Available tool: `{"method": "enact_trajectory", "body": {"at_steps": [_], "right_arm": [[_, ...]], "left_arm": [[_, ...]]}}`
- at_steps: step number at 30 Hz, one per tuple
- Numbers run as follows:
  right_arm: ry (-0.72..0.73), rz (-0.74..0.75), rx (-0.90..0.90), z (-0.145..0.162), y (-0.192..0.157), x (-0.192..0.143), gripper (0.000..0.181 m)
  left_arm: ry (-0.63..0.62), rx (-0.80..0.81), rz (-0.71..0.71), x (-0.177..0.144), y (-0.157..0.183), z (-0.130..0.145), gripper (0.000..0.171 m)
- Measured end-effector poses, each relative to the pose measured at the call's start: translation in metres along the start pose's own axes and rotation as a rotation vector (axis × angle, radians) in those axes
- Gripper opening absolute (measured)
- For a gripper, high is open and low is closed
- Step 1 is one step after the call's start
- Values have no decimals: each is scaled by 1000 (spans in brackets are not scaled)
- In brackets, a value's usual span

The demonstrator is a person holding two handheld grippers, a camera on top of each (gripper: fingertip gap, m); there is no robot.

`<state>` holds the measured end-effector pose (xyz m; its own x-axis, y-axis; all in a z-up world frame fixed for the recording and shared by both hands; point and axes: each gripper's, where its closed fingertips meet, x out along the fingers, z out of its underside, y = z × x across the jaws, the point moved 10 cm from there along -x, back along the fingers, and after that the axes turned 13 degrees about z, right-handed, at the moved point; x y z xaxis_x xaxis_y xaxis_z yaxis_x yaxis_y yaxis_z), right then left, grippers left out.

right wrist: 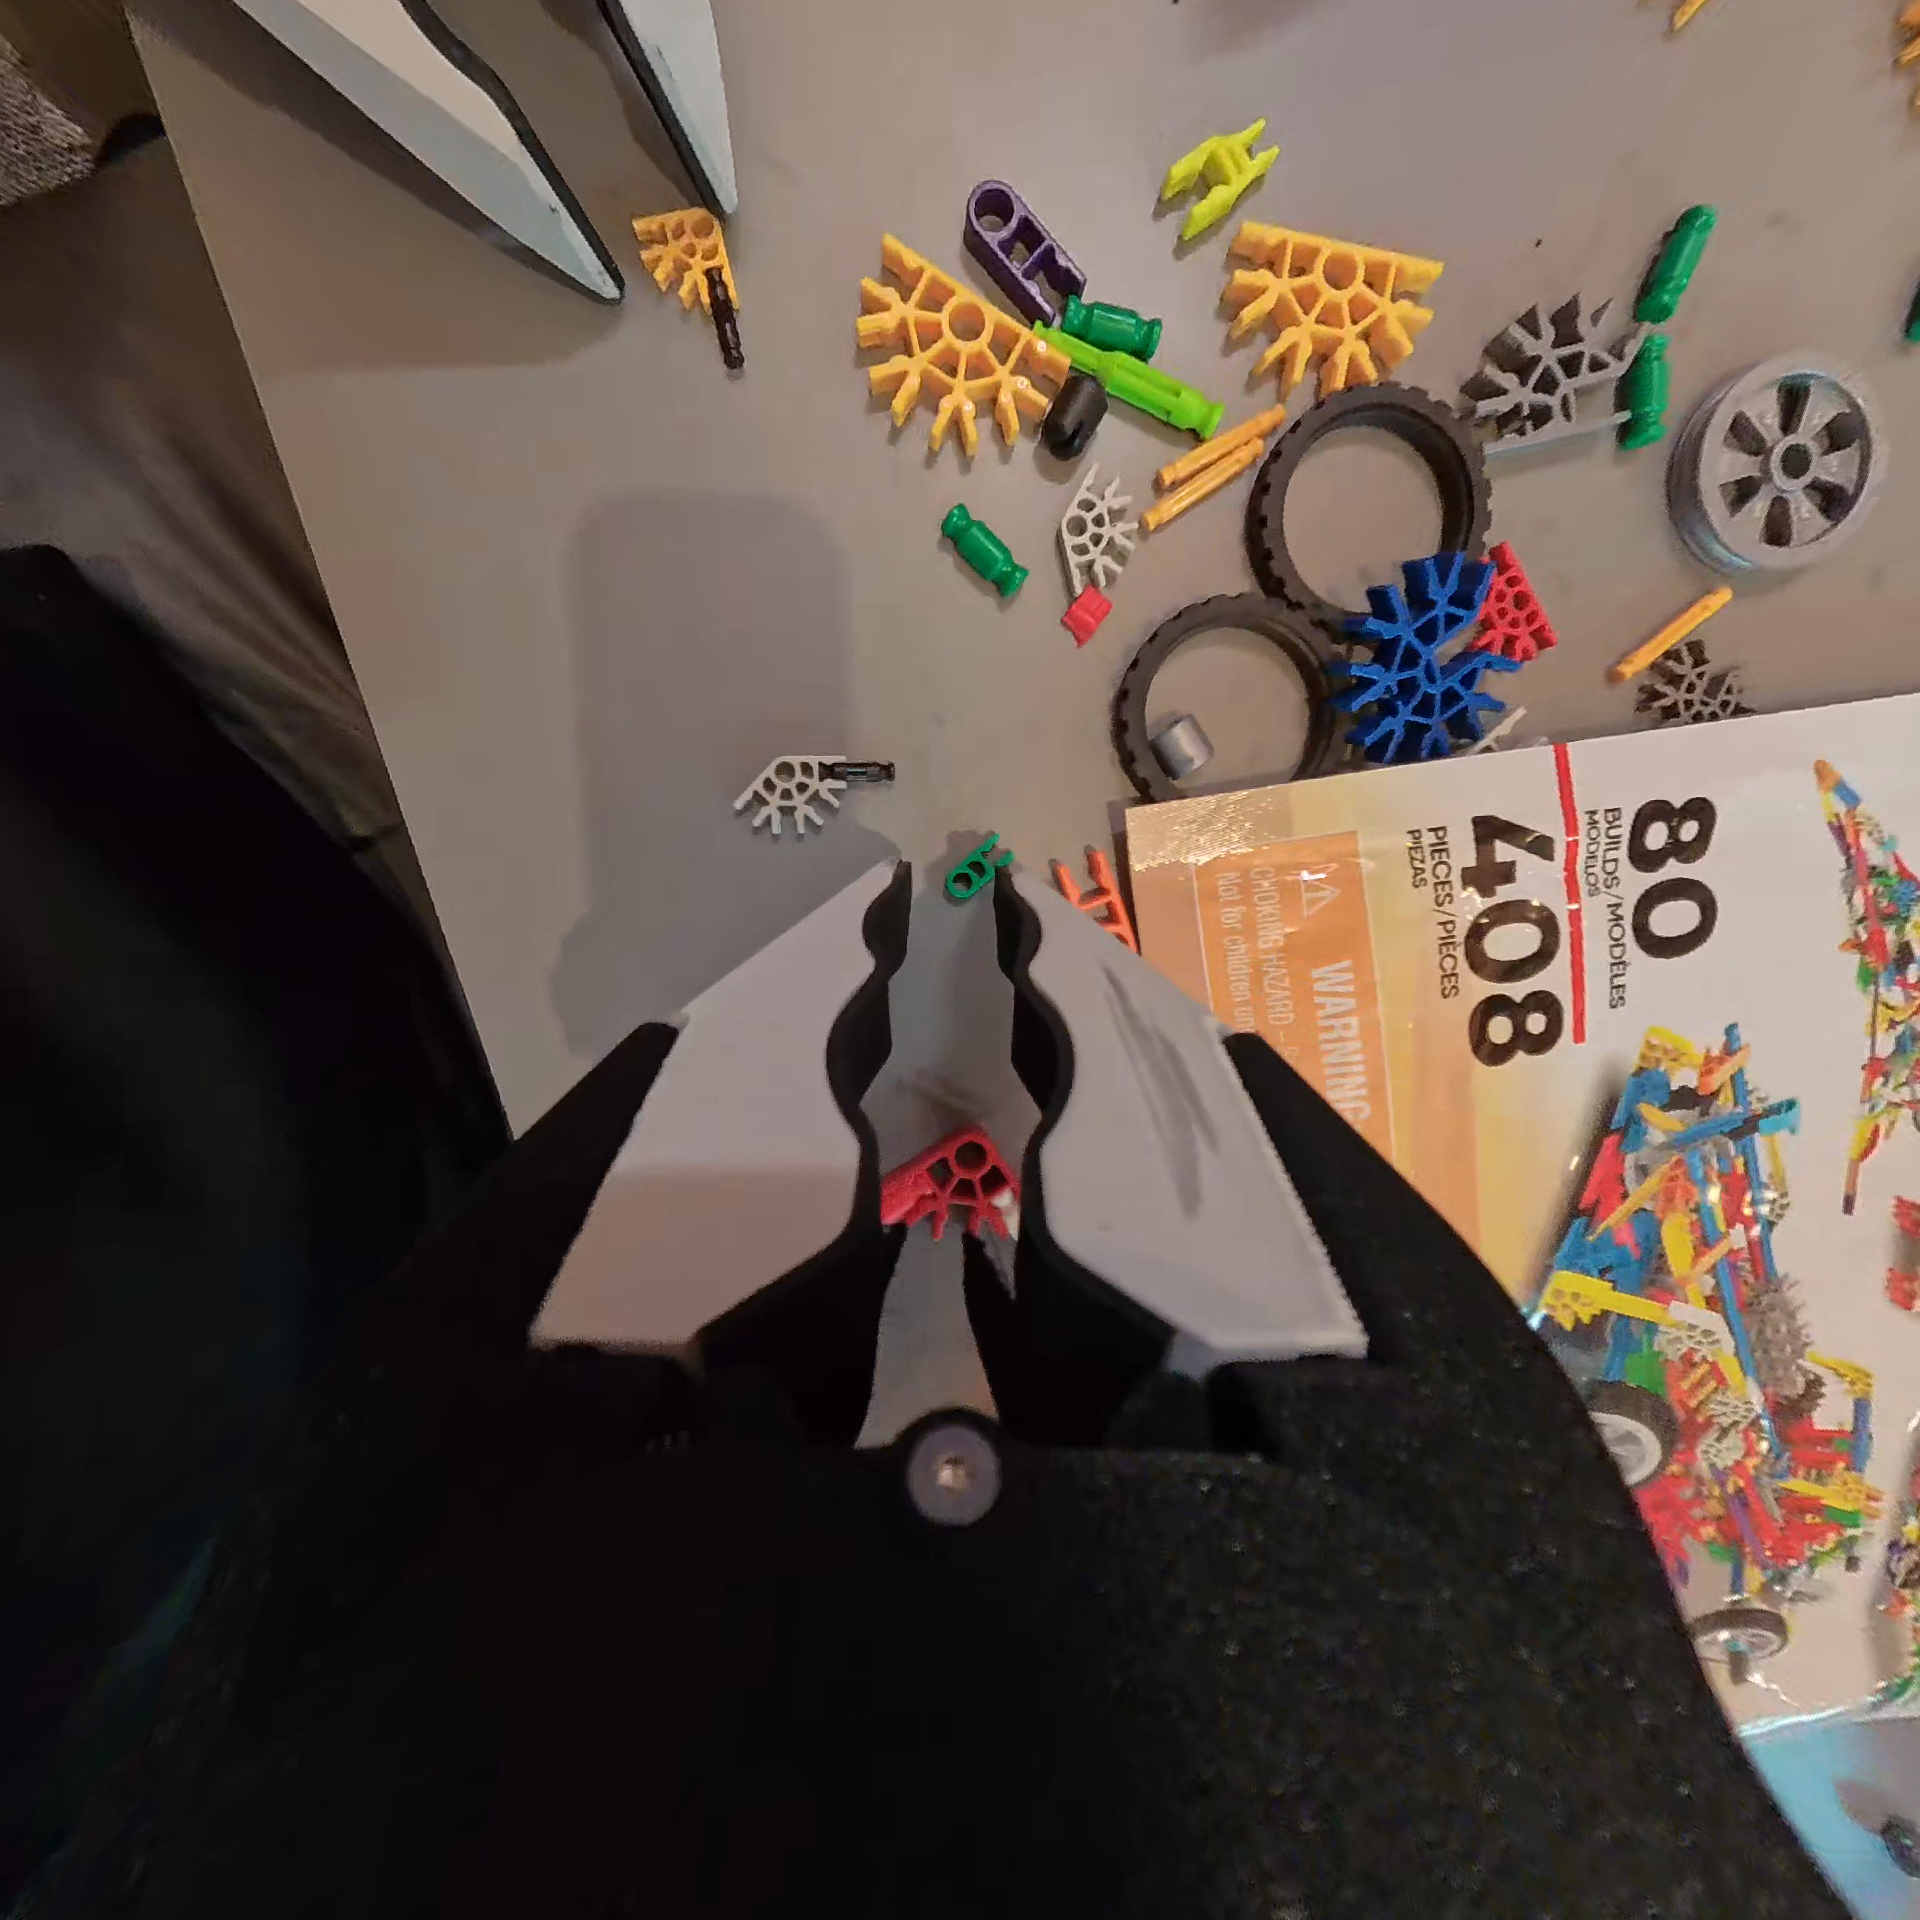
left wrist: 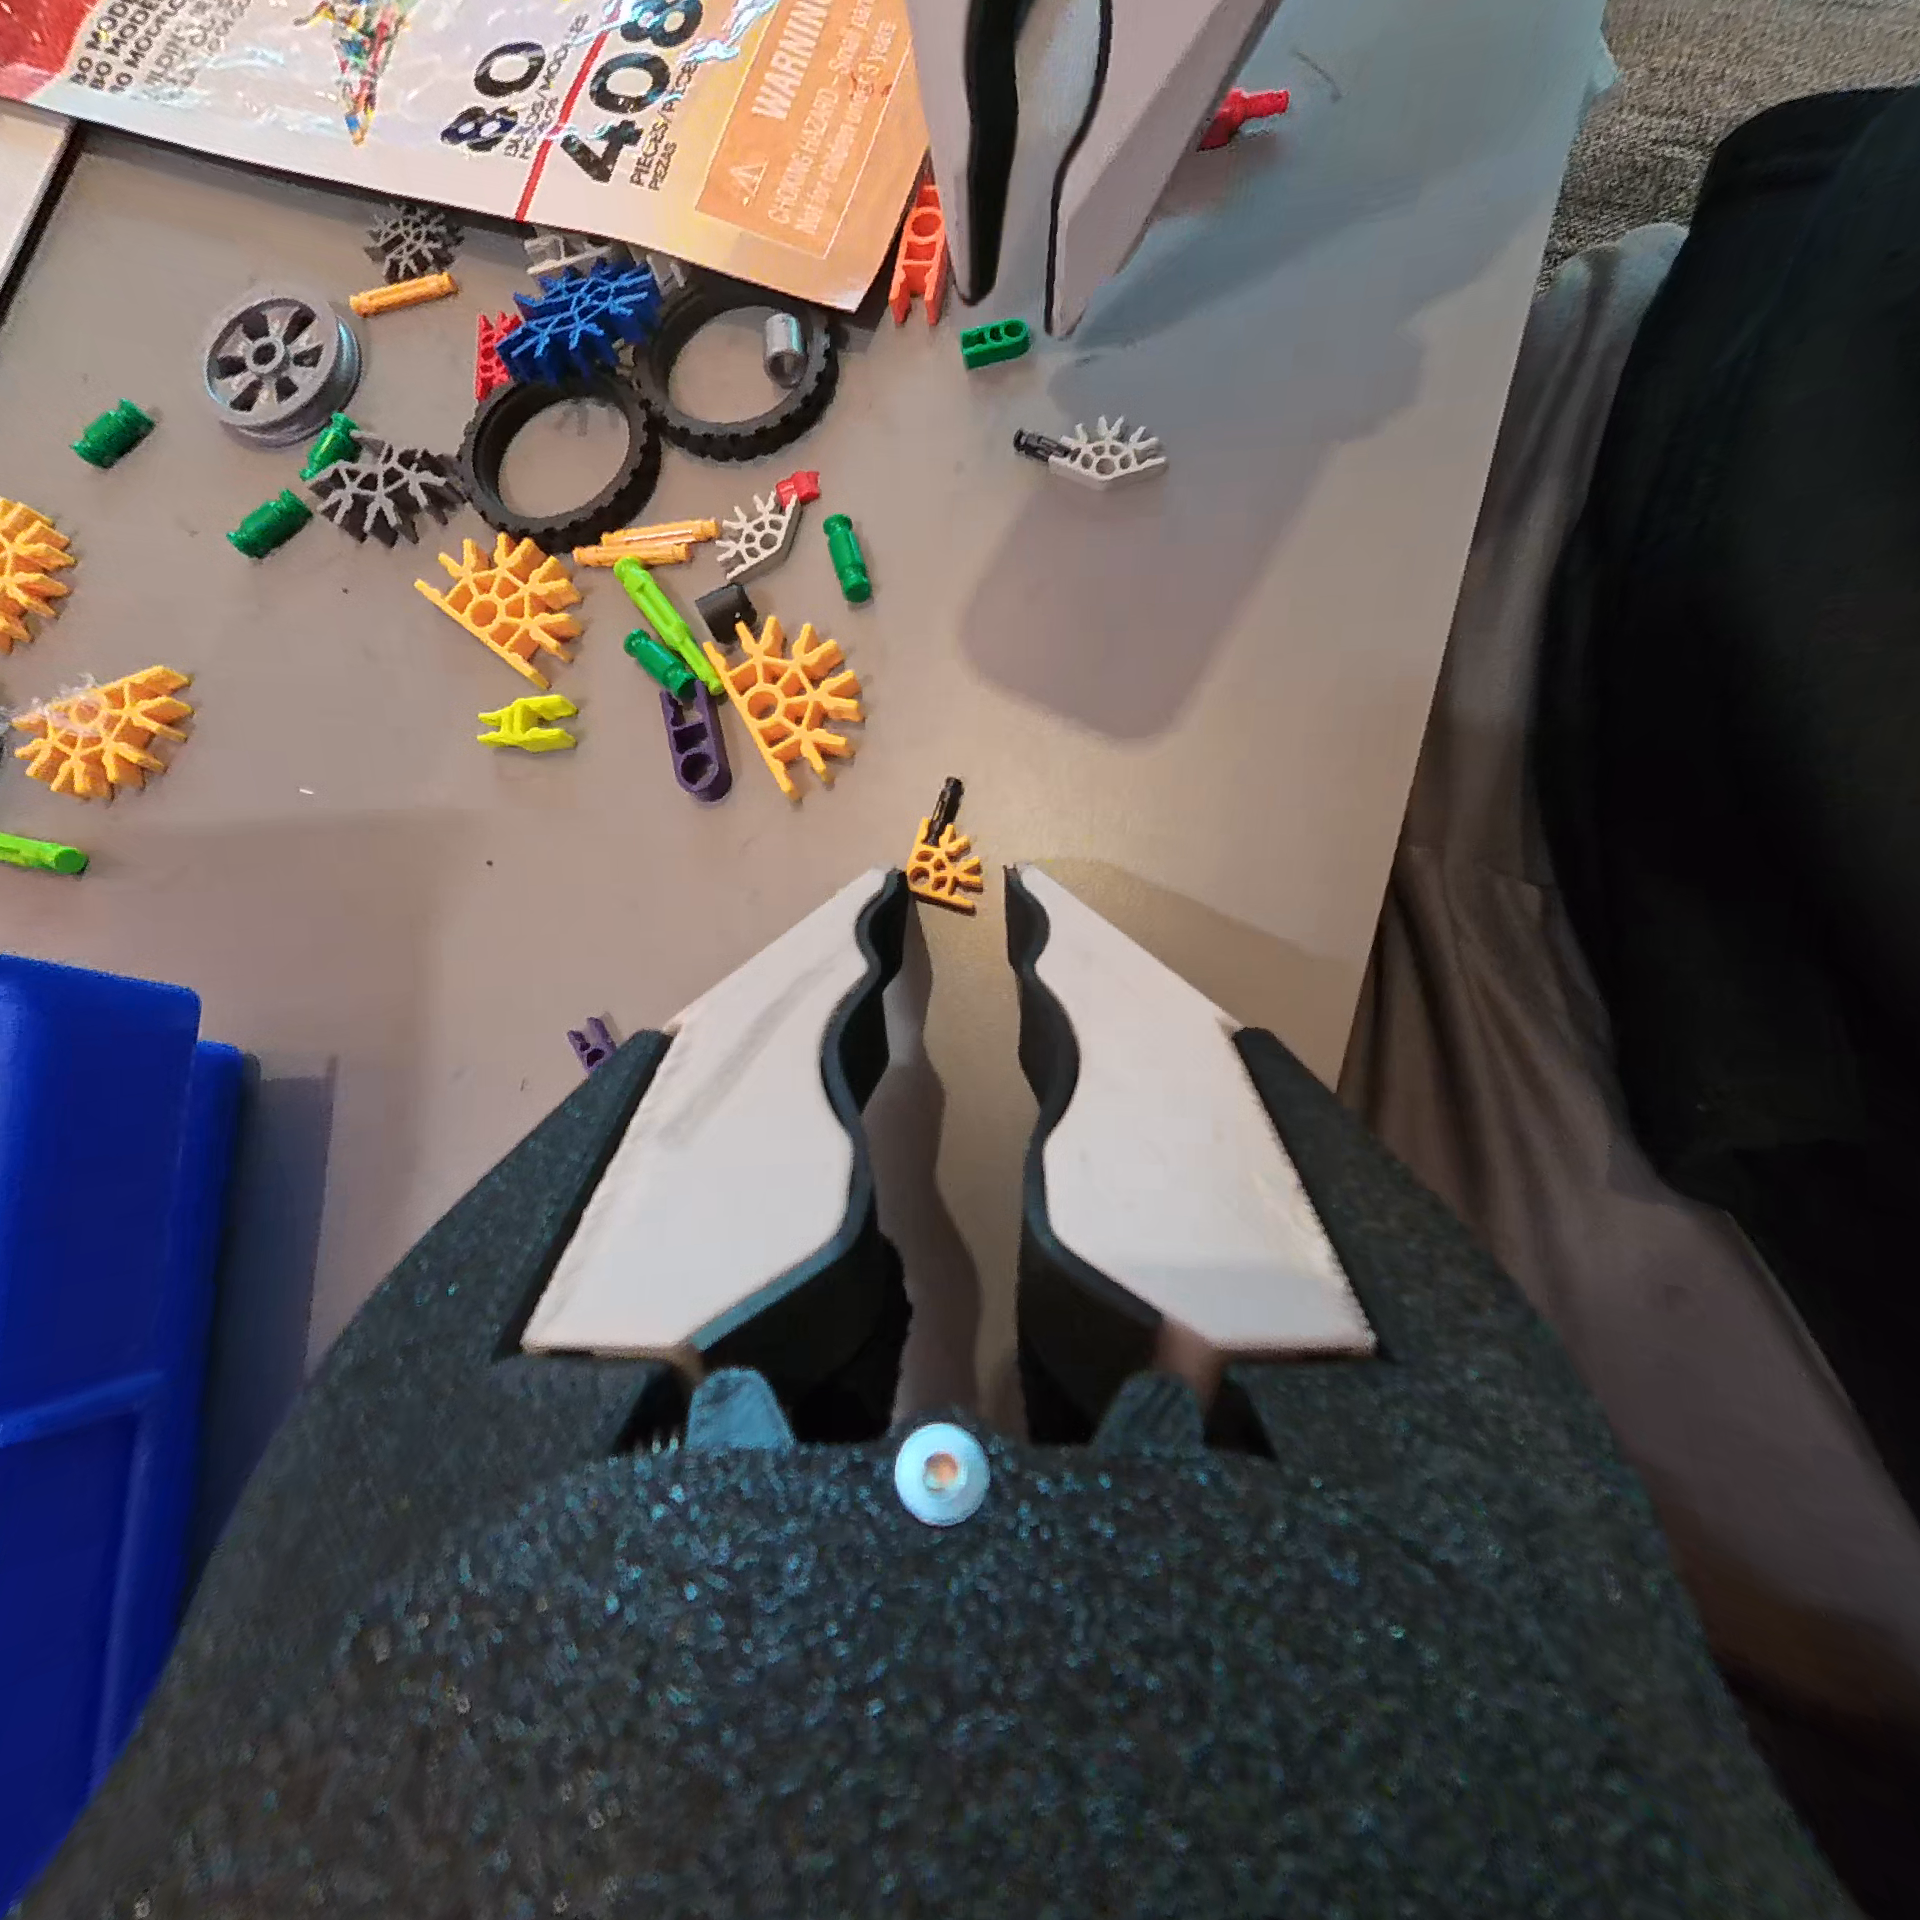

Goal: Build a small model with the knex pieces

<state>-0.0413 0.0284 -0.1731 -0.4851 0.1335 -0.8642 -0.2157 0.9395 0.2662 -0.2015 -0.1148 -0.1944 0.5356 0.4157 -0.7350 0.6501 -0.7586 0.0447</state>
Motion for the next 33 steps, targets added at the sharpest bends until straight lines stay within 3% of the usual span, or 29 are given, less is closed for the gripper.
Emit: {"method": "enact_trajectory", "body": {"at_steps": [8, 16, 20, 33], "right_arm": [[43, 17, 13, 1, -2, 4, 0], [99, 38, 0, -8, 4, -3, 0], [108, 72, -41, -10, 8, 2, 15], [91, 38, -113, -10, 20, 21, 4]], "left_arm": [[3, 7, -17, 3, 1, -2, 15], [29, 15, -48, -4, 2, -5, 16], [7, 13, -56, -1, 2, -2, 17], [18, 0, -48, 2, 2, 1, 17]]}}
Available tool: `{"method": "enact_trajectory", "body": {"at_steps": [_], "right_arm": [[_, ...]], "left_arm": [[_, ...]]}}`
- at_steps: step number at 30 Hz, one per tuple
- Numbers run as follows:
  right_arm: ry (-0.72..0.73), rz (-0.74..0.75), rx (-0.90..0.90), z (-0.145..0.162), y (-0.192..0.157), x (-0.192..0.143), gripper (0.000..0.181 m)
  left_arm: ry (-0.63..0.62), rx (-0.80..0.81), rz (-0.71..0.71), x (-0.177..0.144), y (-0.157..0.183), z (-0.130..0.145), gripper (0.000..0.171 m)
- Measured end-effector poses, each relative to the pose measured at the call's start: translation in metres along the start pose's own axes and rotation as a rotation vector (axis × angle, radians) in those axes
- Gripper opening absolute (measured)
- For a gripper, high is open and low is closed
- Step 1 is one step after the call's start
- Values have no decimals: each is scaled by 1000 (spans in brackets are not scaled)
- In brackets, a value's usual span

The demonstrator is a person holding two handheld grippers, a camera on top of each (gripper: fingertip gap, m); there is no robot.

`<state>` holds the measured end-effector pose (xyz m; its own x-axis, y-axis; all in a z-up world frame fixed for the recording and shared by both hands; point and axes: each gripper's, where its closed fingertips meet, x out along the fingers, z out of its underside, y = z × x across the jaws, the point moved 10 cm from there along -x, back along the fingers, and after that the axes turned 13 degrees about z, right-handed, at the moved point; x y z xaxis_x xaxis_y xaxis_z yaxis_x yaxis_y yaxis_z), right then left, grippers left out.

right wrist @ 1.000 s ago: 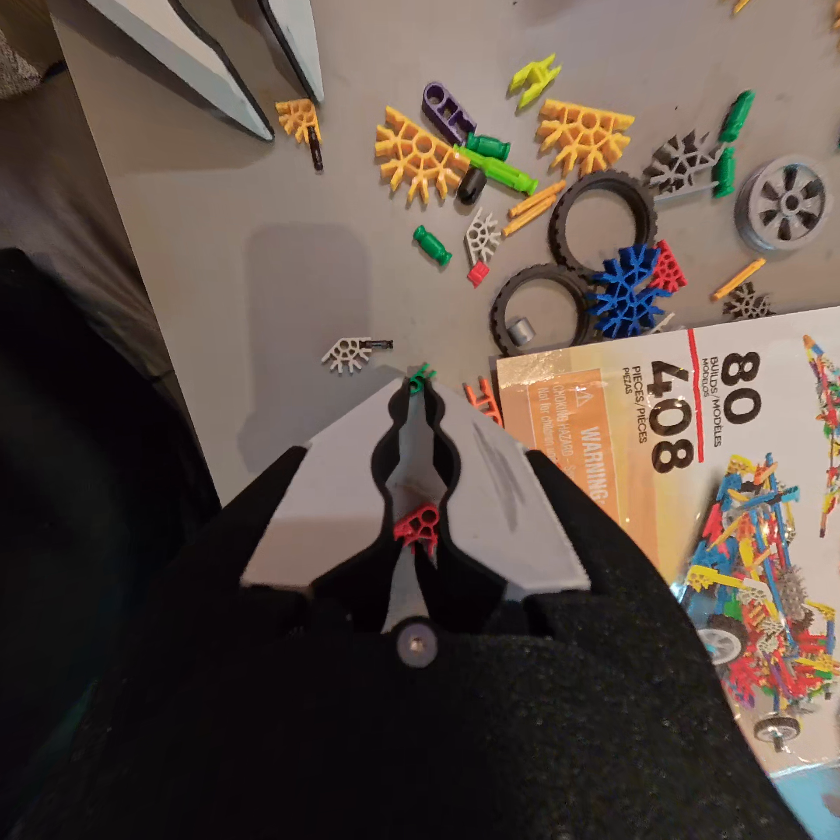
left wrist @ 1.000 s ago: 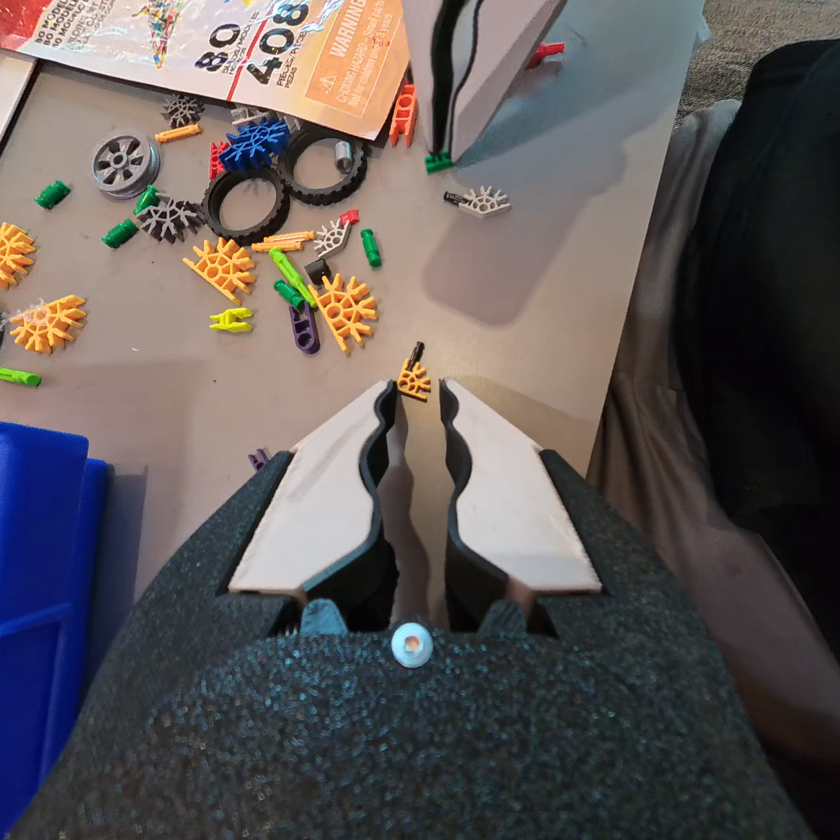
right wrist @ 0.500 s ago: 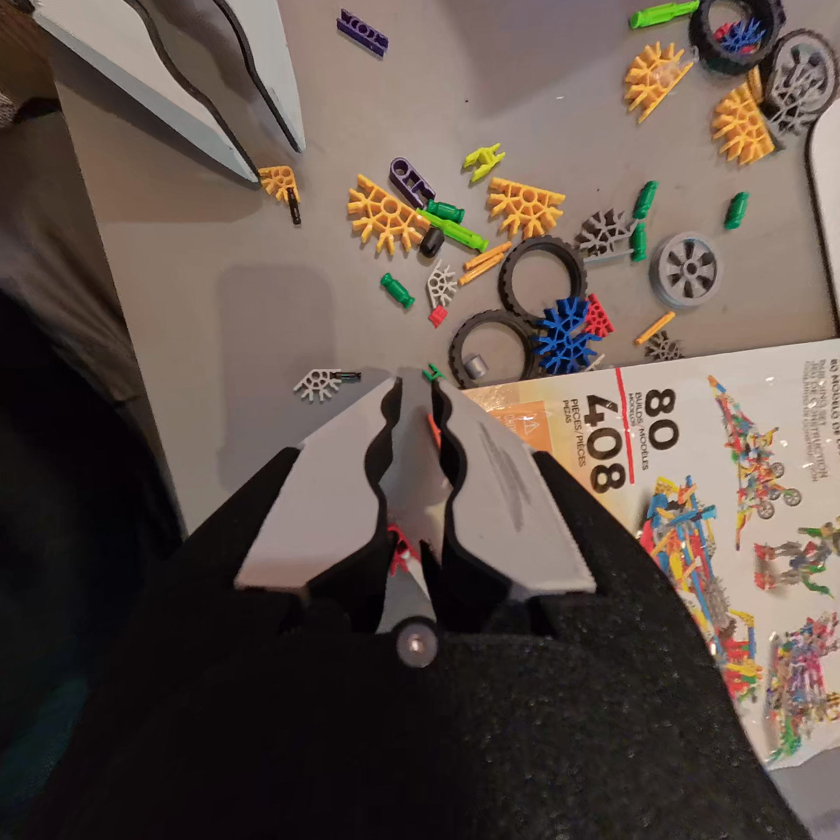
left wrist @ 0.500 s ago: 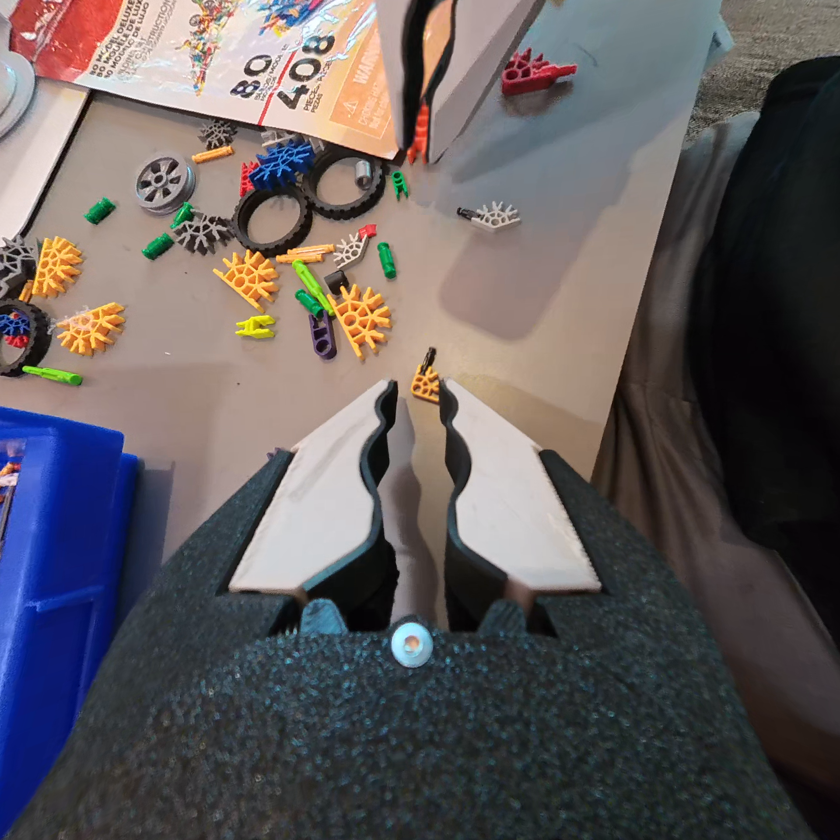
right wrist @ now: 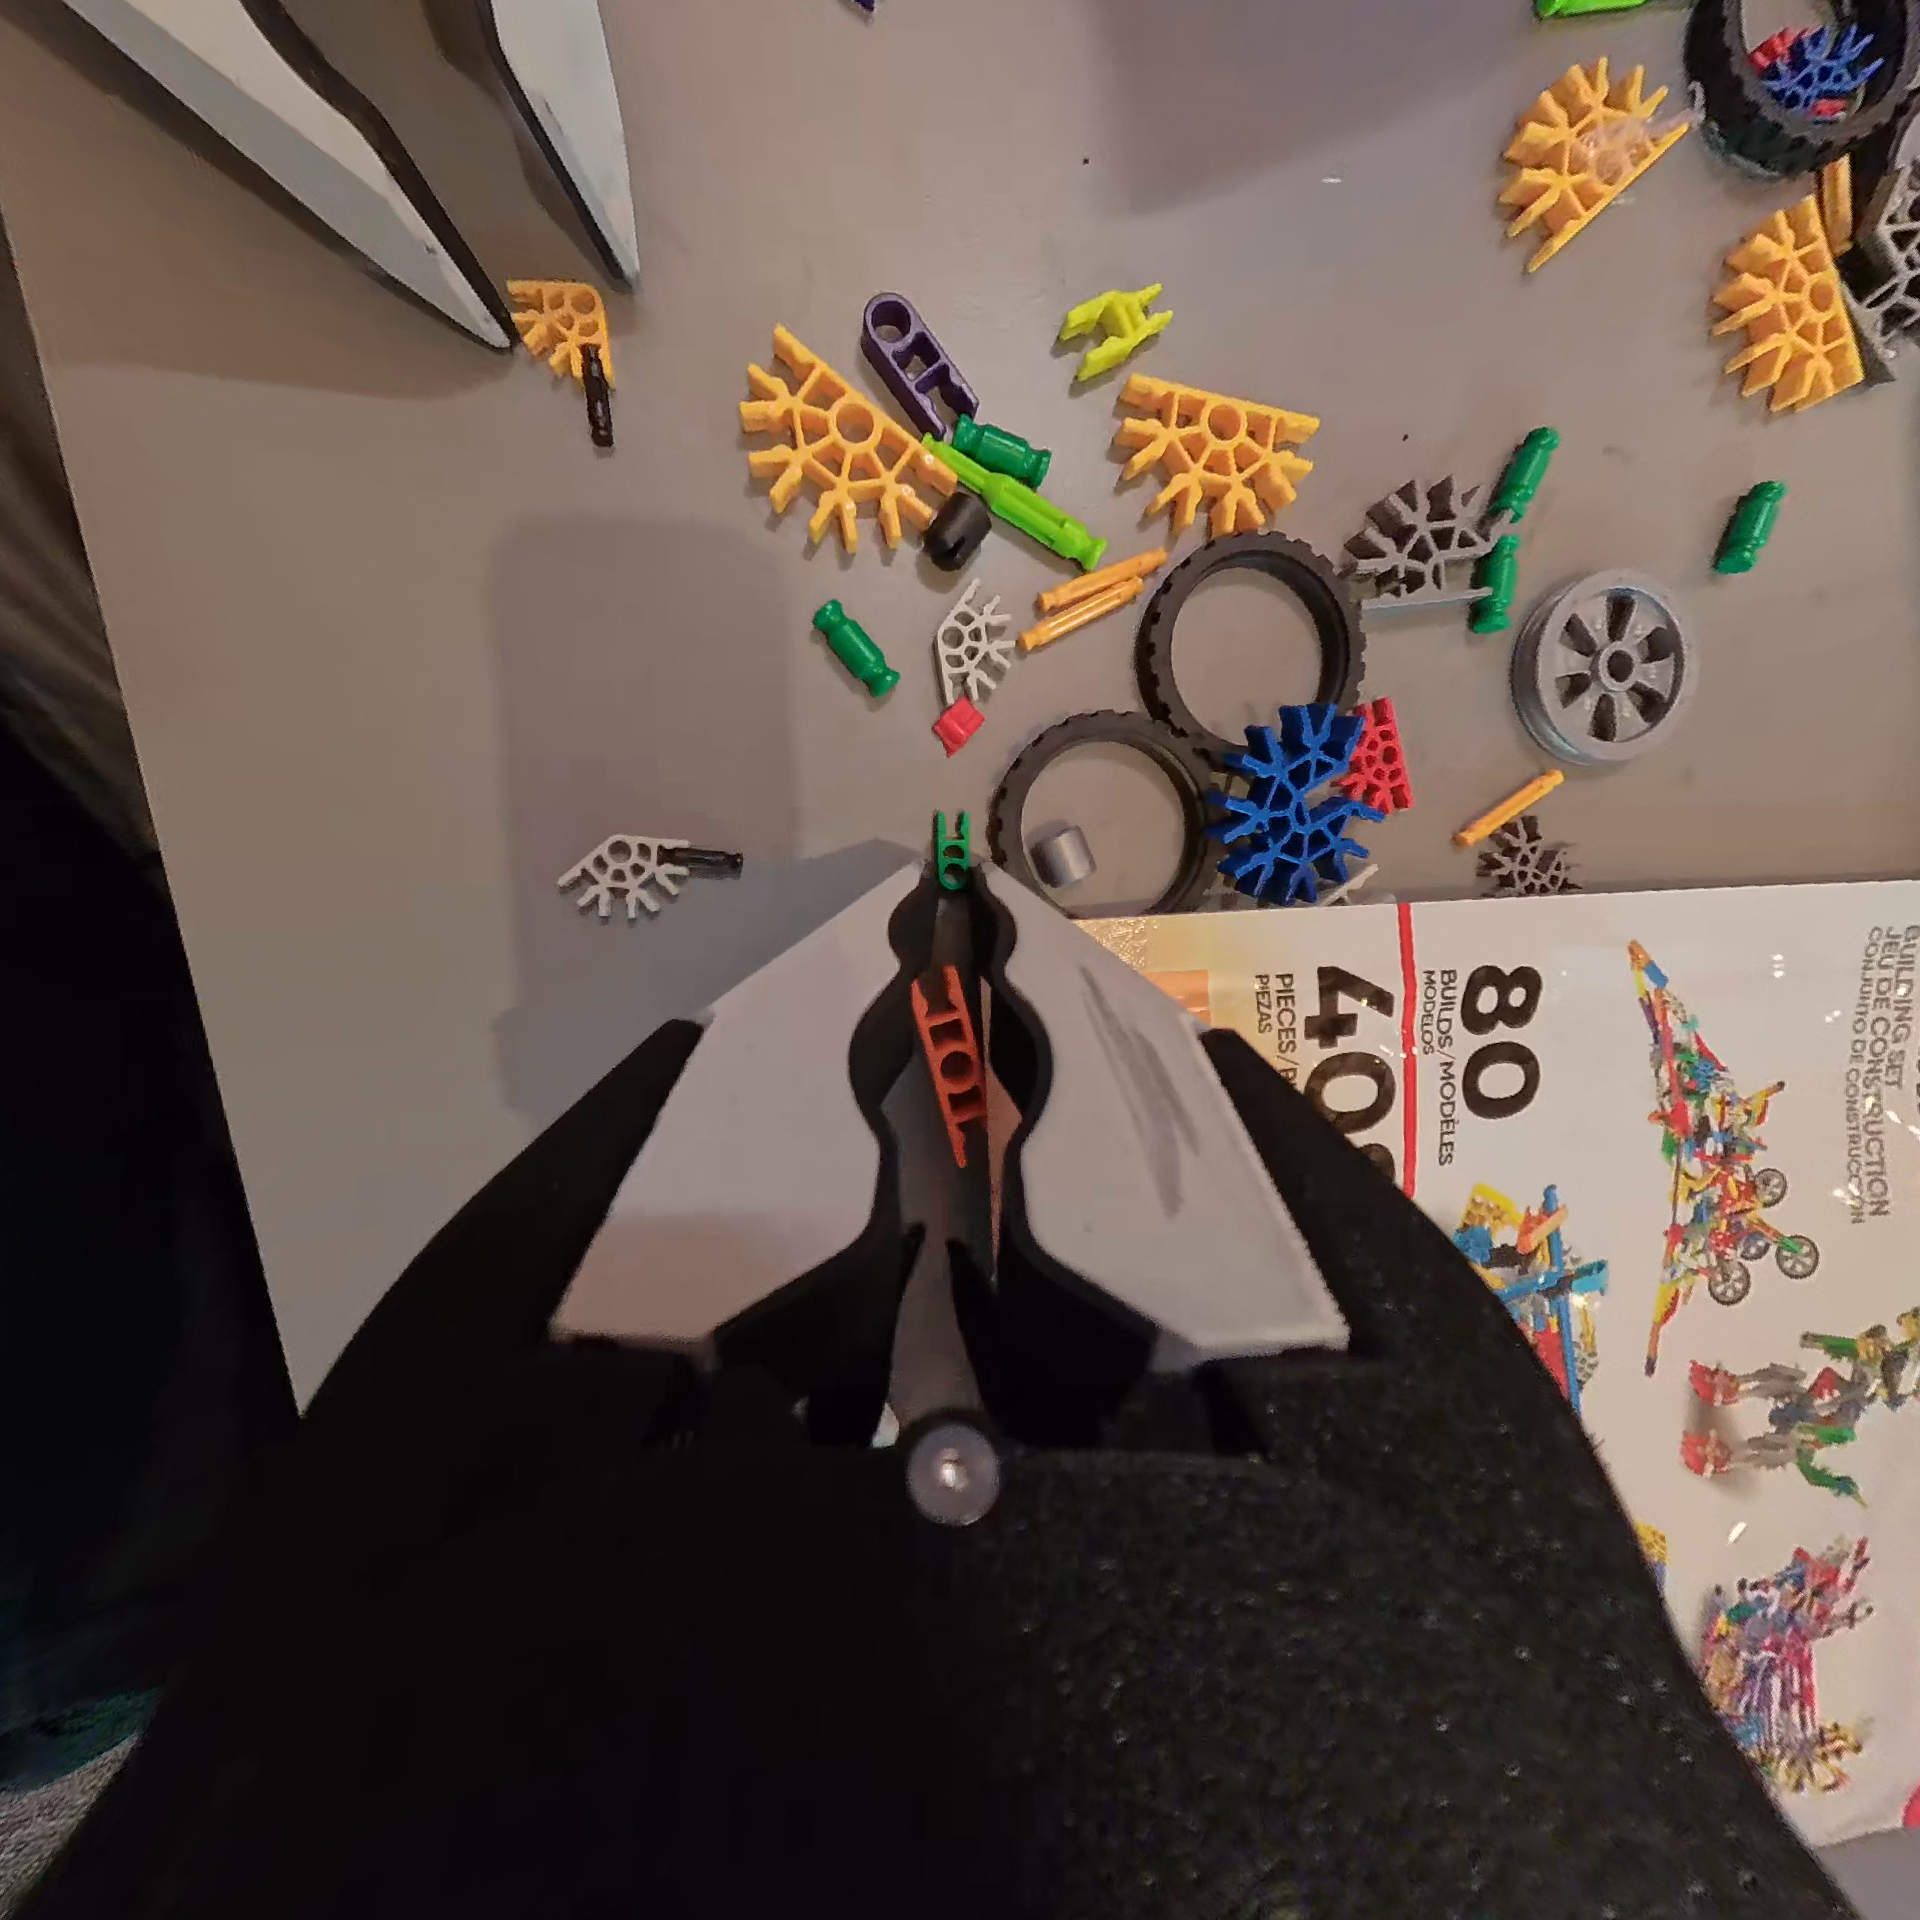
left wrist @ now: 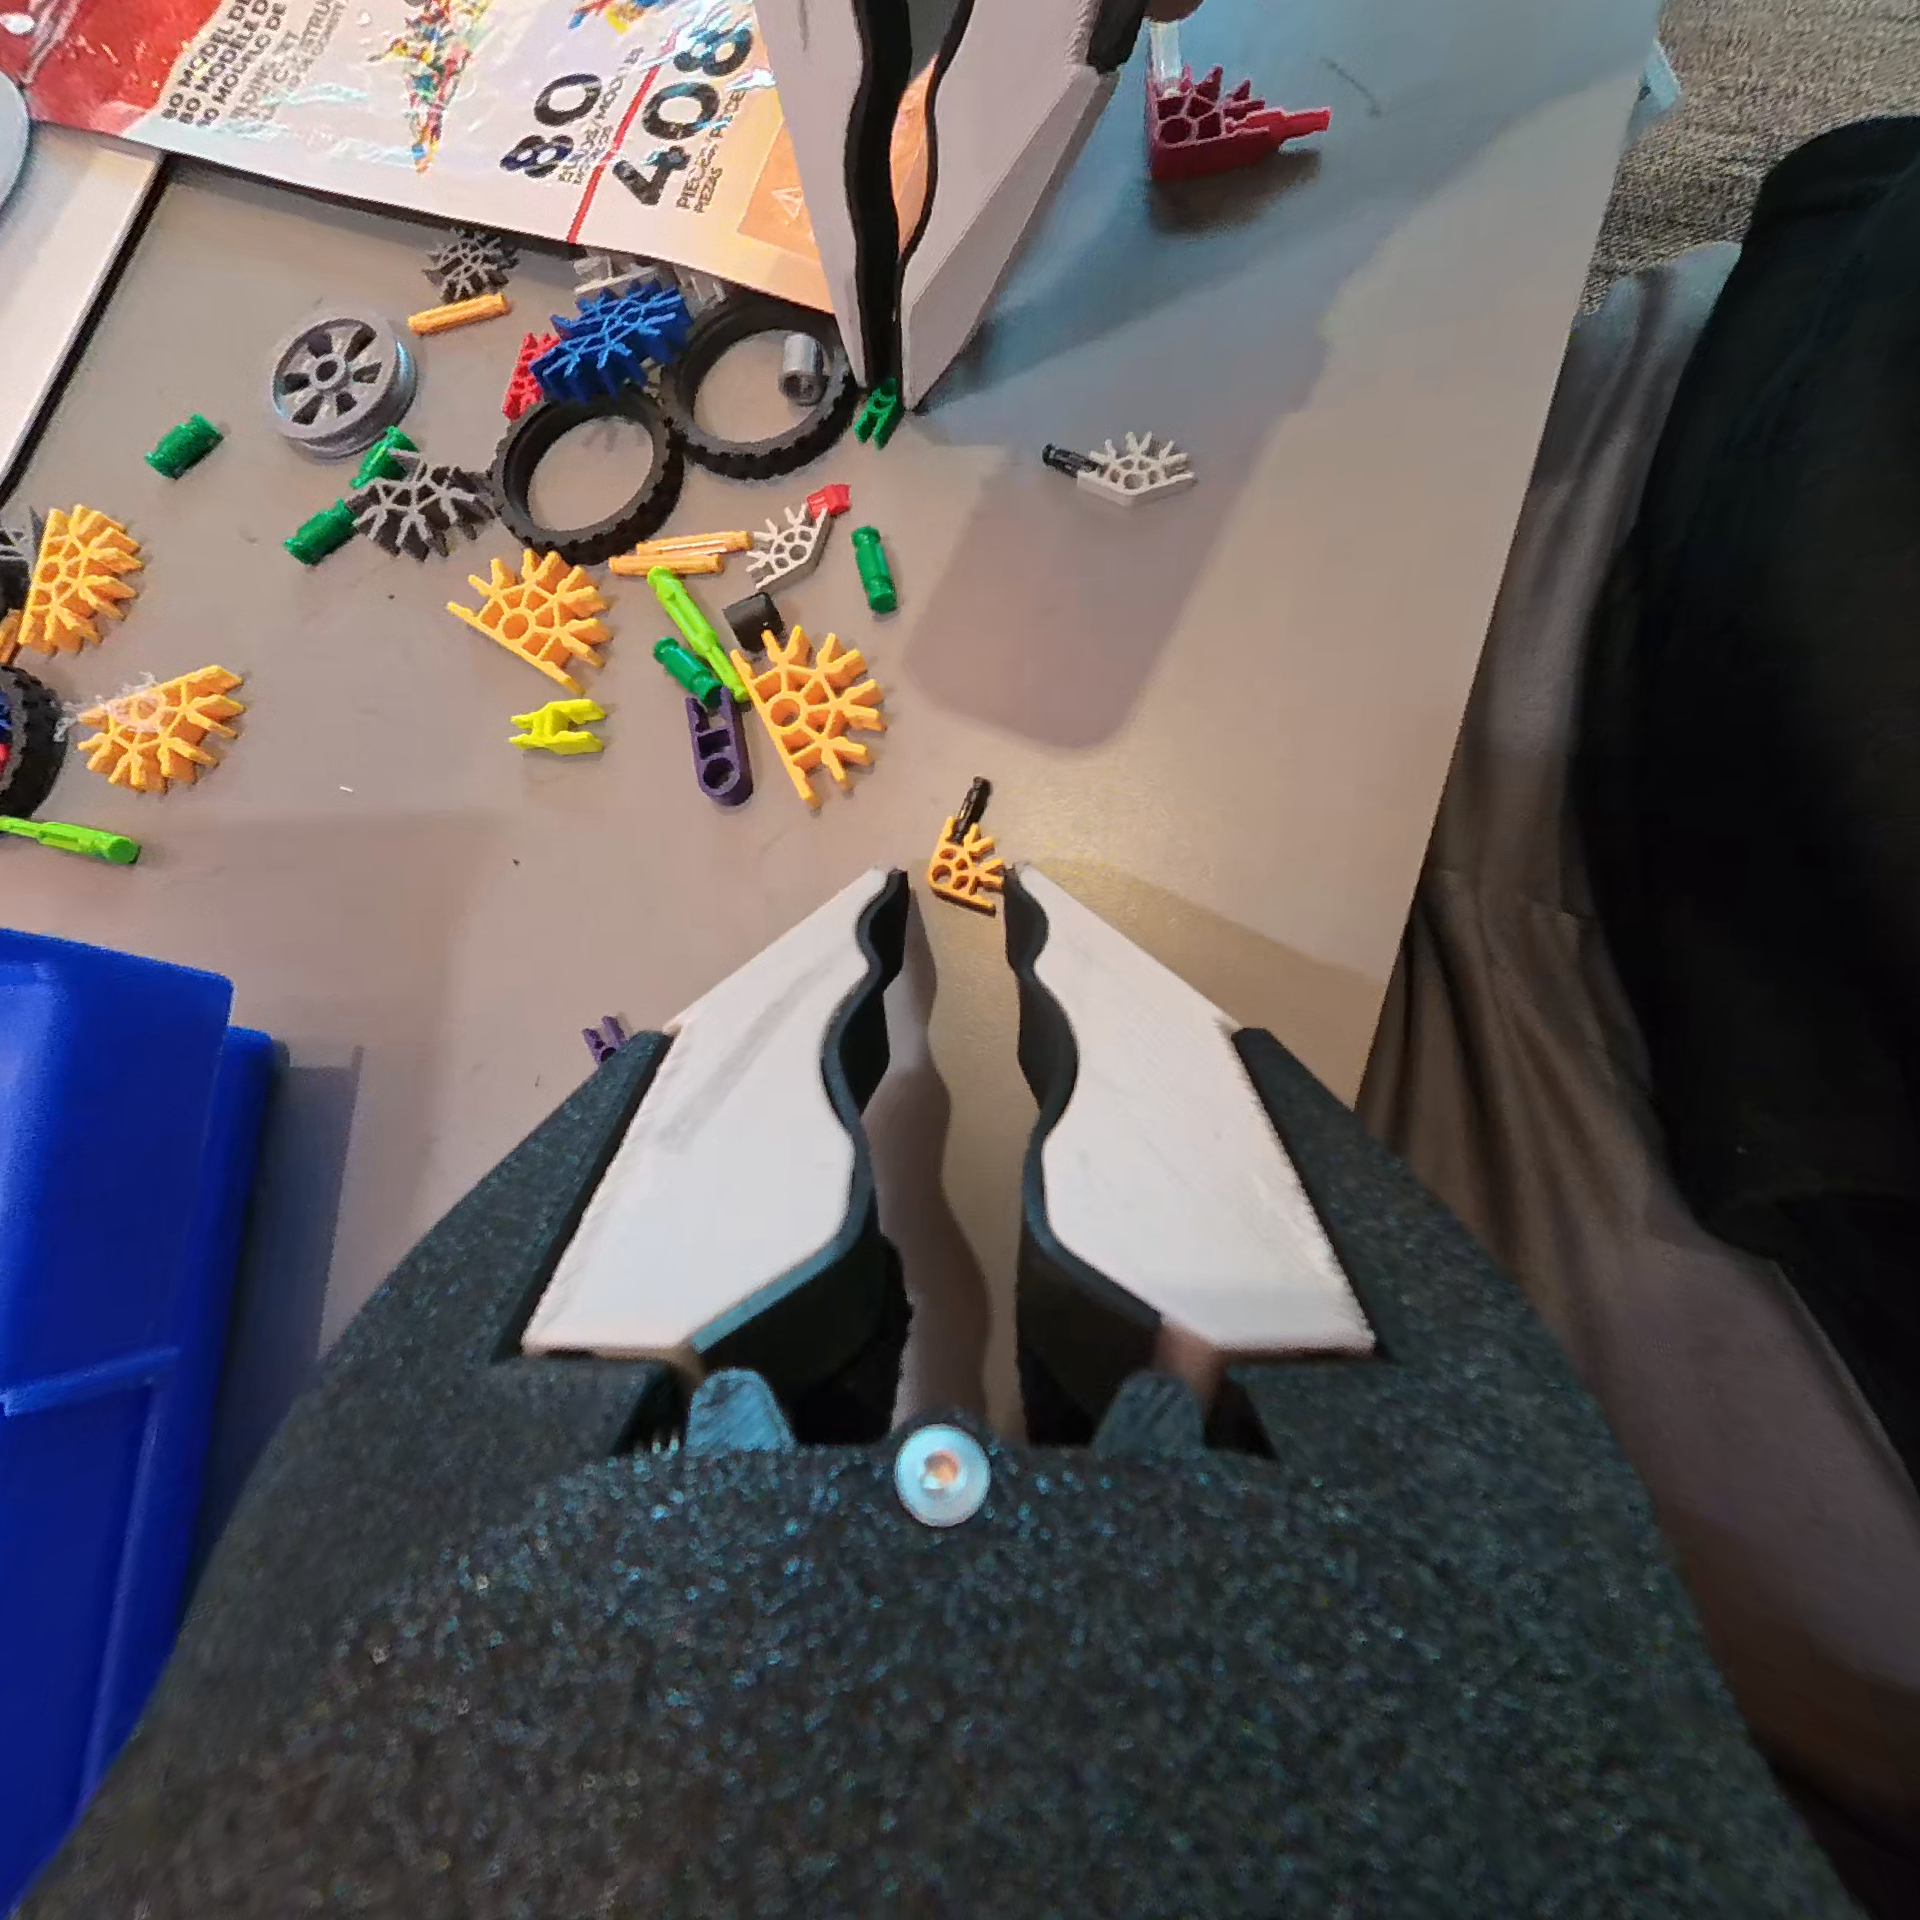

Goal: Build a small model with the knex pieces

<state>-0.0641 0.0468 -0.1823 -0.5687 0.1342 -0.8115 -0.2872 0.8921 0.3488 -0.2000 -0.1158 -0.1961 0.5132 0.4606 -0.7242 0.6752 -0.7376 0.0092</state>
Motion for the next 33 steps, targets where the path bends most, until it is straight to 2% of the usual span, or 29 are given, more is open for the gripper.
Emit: {"method": "enact_trajectory", "body": {"at_steps": [9, 15, 20, 28, 33], "right_arm": [[7, -40, 5, -4, 1, 3, 4], [108, -120, 60, -13, -4, -5, 4], [209, -248, 137, -25, -10, -12, 4], [276, -395, 207, -35, -11, -15, 4], [289, -441, 226, -36, -10, -15, 4]], "left_arm": [[8, -7, -3, -1, -1, 2, 16], [66, 18, -38, -9, 0, -5, 16], [141, 168, -165, -8, 10, -26, 16], [62, 412, -325, 5, 28, -38, 16], [45, 497, -407, 9, 32, -38, 8]]}}
